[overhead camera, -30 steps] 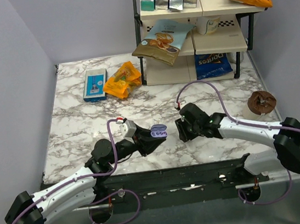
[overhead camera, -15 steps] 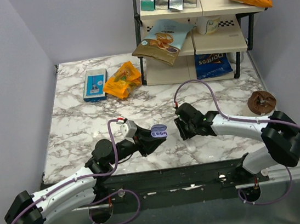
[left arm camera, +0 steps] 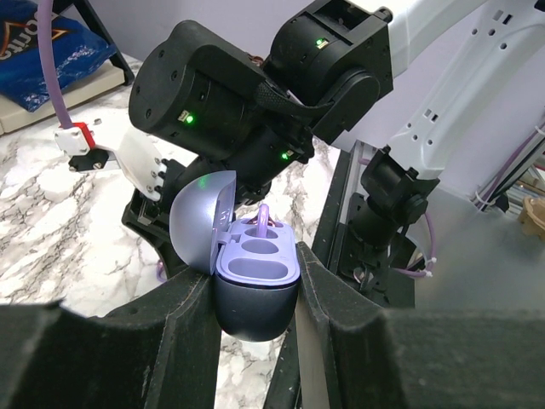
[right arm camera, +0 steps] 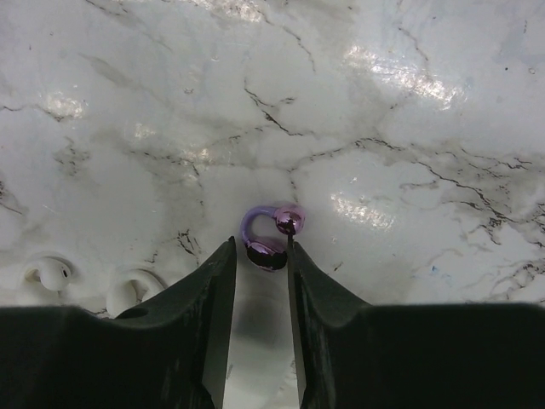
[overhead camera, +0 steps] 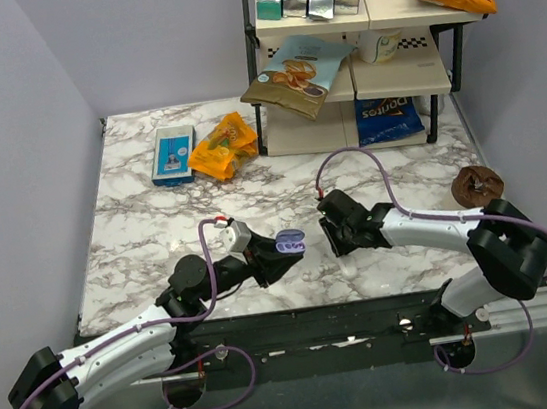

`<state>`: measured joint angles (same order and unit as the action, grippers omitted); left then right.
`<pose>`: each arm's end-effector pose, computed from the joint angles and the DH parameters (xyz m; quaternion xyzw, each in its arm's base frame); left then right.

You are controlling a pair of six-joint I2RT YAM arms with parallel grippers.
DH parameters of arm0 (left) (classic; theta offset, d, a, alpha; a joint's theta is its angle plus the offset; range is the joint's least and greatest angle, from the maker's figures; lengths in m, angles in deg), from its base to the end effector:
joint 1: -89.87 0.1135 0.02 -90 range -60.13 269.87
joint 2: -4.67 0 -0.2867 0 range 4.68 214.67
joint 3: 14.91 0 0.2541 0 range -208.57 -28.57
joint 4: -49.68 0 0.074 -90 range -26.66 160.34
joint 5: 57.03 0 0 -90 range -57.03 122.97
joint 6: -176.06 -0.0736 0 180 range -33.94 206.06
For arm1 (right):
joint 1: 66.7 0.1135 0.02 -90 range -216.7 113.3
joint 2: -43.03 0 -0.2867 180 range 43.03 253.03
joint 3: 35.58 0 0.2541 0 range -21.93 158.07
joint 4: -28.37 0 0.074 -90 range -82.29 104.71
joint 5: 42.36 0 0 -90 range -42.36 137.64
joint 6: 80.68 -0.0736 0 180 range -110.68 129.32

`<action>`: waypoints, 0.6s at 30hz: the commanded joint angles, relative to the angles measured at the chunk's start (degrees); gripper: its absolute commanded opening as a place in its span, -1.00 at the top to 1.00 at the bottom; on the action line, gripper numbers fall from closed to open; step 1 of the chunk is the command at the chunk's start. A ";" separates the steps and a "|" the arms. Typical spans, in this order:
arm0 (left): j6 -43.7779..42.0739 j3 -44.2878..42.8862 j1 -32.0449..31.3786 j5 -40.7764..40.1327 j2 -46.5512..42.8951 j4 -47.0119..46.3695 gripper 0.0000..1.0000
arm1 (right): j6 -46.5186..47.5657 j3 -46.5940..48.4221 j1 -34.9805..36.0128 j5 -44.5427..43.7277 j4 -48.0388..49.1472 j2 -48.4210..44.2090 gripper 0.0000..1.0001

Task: Insert the wireless bluetooth earbuds into the charging case
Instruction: Pick up the earbud from the center of the board.

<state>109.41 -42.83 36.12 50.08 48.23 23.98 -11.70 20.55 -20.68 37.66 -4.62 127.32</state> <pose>0.1002 -0.1733 0.2678 0.2766 0.5831 -0.5470 0.5331 0.2079 0.1971 0.1506 -0.1877 0.9466 0.0668 0.2534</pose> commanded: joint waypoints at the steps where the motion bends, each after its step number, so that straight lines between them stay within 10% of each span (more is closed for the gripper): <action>1: -0.41 0.81 -0.56 -1.28 -0.57 -1.43 1.00 | -0.43 1.11 -0.32 0.05 1.05 0.26 0.31; 18: -0.24 1.96 -1.17 -3.83 -3.91 0.41 1.00 | 4.59 7.97 -0.23 1.72 3.17 0.79 0.13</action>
<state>109.43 -41.58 35.35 48.26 46.15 24.14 -5.62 25.77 -20.68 40.44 0.01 125.74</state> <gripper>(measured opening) 0.413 0.387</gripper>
